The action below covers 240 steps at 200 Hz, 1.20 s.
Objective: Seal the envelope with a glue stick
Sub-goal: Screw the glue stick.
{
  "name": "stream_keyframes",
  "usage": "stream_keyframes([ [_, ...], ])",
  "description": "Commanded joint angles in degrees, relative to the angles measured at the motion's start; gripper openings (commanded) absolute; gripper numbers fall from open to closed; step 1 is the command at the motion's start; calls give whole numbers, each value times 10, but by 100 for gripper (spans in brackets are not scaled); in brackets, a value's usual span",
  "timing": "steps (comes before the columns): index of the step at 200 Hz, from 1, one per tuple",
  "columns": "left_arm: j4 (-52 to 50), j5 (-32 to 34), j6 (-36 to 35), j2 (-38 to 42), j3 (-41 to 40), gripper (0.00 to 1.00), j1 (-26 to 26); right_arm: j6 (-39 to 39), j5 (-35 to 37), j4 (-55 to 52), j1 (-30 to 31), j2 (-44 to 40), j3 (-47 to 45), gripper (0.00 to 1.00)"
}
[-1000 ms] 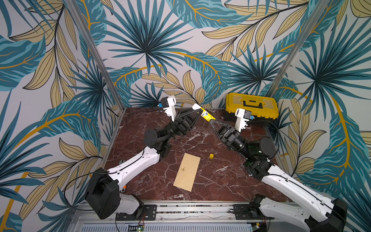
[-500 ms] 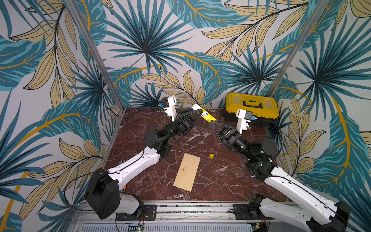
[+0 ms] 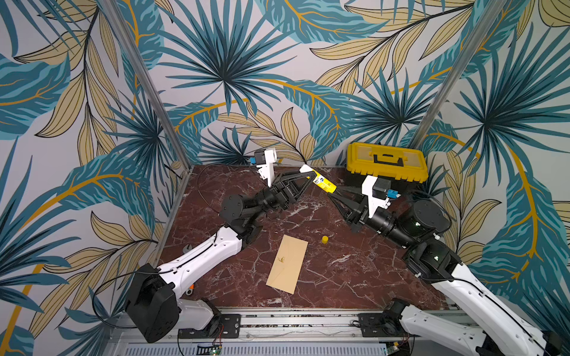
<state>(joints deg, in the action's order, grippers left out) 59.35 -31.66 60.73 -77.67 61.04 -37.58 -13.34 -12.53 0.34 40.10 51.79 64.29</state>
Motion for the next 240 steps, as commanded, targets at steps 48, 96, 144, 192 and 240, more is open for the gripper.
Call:
stream_keyframes([
  [48,-45,48,-12,19,19,14,9,-481,-37,-36,6,-1,-17,4],
  [96,-28,38,-15,21,16,14,12,-179,1,-74,7,-8,0,51],
  [144,31,19,3,10,14,14,15,336,48,57,7,-50,-134,62],
  [192,56,2,17,5,21,14,16,703,22,302,7,-1,-193,64],
  [240,60,6,17,8,23,14,16,820,4,465,7,56,-180,67],
])
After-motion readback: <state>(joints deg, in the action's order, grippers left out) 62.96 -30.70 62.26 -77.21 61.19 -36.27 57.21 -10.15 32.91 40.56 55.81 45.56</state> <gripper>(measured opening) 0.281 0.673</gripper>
